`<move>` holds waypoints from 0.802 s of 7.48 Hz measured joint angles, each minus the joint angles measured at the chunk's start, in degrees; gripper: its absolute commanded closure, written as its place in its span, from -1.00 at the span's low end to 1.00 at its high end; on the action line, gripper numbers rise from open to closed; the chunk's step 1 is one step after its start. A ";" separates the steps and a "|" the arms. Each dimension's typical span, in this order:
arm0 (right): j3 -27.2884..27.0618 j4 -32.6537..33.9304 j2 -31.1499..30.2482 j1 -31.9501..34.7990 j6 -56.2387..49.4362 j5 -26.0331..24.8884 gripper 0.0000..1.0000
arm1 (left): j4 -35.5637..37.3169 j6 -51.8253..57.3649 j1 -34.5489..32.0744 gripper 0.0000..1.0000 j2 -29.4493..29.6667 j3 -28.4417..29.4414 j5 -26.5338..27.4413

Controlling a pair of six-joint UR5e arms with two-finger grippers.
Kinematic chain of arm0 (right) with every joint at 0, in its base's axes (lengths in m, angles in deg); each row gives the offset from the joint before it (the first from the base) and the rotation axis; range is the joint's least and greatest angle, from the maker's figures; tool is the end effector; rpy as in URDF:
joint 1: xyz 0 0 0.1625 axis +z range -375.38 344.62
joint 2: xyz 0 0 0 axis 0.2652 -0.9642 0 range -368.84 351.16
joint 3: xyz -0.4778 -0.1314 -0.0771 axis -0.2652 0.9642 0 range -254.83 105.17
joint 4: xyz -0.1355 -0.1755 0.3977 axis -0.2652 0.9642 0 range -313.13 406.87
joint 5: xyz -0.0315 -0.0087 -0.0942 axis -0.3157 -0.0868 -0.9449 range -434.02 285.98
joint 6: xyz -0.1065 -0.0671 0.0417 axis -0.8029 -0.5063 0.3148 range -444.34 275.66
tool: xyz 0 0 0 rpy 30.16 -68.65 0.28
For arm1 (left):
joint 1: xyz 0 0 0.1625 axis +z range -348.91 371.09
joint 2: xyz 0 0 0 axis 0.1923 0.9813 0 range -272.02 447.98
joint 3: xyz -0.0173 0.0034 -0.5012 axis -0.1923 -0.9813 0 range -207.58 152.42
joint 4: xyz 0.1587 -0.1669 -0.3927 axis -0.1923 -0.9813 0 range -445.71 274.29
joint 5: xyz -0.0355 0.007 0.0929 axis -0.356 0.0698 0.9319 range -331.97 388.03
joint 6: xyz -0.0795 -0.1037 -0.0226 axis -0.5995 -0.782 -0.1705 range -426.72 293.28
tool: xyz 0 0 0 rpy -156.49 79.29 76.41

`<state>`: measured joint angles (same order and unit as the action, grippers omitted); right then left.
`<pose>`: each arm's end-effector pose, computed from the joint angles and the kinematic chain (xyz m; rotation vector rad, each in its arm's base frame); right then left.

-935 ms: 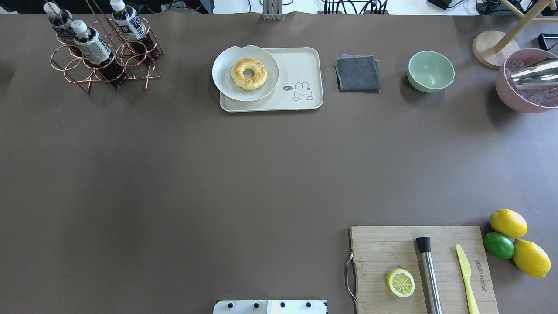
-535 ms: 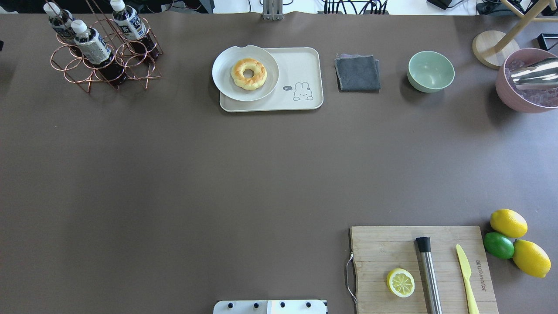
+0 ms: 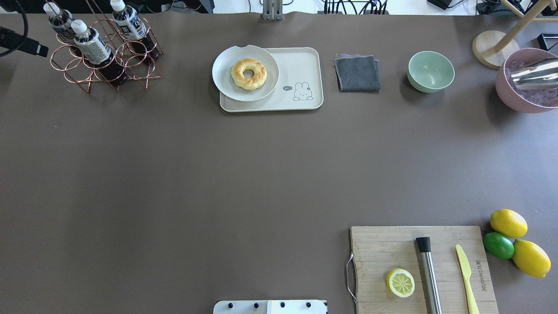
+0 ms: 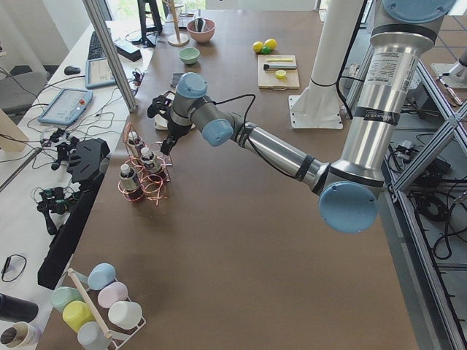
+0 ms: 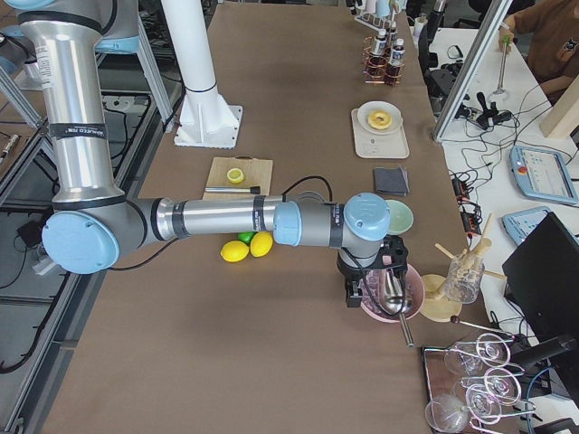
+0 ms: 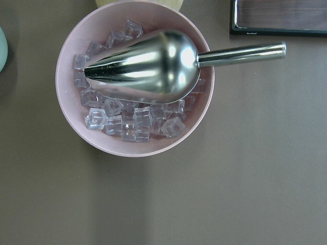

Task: Place tea on tray
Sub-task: 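Move the left gripper to the copper rack above a dark tea bottle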

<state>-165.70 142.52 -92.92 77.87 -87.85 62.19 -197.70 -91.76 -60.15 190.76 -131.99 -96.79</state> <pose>0.0707 -0.5826 0.6996 0.0665 -0.8040 -0.0124 0.1532 -0.6299 0.4484 0.5575 0.8366 0.1605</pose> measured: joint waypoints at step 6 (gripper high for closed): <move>0.23 0.06 -0.17 0.00 -0.01 -0.36 -1.00 | 2.24 -6.43 5.18 -0.96 5.20 2.85 6.70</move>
<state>-165.48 142.58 -93.10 77.87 -87.86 61.83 -195.45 -98.18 -54.97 195.95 -129.15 -90.09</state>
